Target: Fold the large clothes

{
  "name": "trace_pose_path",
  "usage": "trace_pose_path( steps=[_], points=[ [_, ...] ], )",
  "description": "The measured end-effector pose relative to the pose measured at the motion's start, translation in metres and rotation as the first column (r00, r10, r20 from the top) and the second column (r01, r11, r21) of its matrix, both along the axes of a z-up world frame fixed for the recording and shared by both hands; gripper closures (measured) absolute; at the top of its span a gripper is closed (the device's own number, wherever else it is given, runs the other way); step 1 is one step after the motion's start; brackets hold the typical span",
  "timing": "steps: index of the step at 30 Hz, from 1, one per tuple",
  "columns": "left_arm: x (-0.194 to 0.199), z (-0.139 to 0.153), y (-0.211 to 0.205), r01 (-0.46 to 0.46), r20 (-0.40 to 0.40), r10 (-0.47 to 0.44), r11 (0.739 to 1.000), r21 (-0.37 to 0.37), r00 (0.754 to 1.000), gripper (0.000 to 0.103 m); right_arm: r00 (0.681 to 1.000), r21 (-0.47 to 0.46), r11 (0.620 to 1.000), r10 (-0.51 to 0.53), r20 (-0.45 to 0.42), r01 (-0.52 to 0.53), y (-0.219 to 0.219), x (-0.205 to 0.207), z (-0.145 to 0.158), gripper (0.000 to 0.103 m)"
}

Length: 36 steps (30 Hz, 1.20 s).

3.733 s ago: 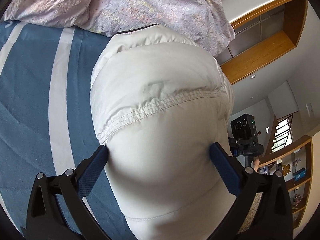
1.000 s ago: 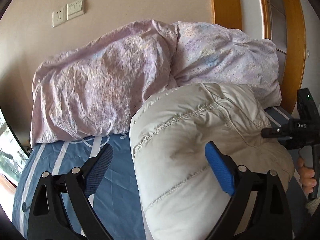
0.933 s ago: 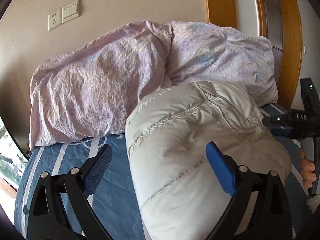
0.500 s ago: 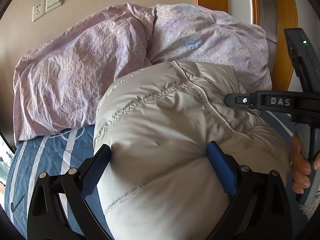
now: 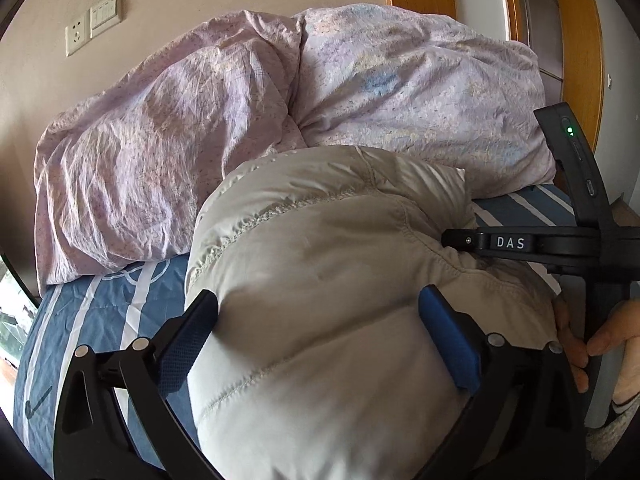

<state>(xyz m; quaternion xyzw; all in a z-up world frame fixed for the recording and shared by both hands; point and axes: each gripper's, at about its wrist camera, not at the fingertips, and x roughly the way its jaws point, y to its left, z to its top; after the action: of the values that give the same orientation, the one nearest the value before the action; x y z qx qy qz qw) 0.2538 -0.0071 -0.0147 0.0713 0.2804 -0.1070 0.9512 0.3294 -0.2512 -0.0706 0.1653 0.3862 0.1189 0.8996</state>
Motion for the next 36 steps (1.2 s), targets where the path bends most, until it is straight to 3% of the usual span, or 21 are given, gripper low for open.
trace_pose_path(
  steps=[5,13,19,23,28,36],
  points=[
    [-0.030,0.009,0.020,-0.018,0.017,0.018,1.000,0.007,1.000,0.002,0.994,-0.002,1.000,0.015,0.106,-0.015,-0.003,-0.051,0.028,0.059],
    [-0.052,0.014,0.033,-0.010,-0.029,0.009,0.999,-0.040,1.000,0.002,0.984,-0.038,0.997,0.076,0.162,-0.071,0.014,-0.106,0.037,0.058],
    [-0.055,0.007,0.026,-0.019,-0.024,0.019,1.000,0.002,1.000,0.001,0.986,-0.101,0.994,0.060,0.153,-0.045,0.017,-0.107,0.023,0.058],
    [-0.050,-0.001,0.021,-0.007,-0.052,0.007,1.000,0.006,0.999,0.001,0.994,-0.138,0.990,0.052,0.100,-0.038,0.017,-0.098,0.003,0.045],
    [-0.038,-0.015,0.018,0.010,-0.122,-0.015,0.999,-0.044,0.992,0.001,0.998,-0.083,0.996,0.046,0.050,-0.042,0.007,-0.090,-0.017,0.043],
    [-0.038,-0.022,0.005,-0.016,-0.088,0.018,1.000,0.025,0.996,0.001,0.997,-0.084,0.995,0.049,0.054,-0.045,0.008,-0.086,-0.031,0.043]
  ],
)
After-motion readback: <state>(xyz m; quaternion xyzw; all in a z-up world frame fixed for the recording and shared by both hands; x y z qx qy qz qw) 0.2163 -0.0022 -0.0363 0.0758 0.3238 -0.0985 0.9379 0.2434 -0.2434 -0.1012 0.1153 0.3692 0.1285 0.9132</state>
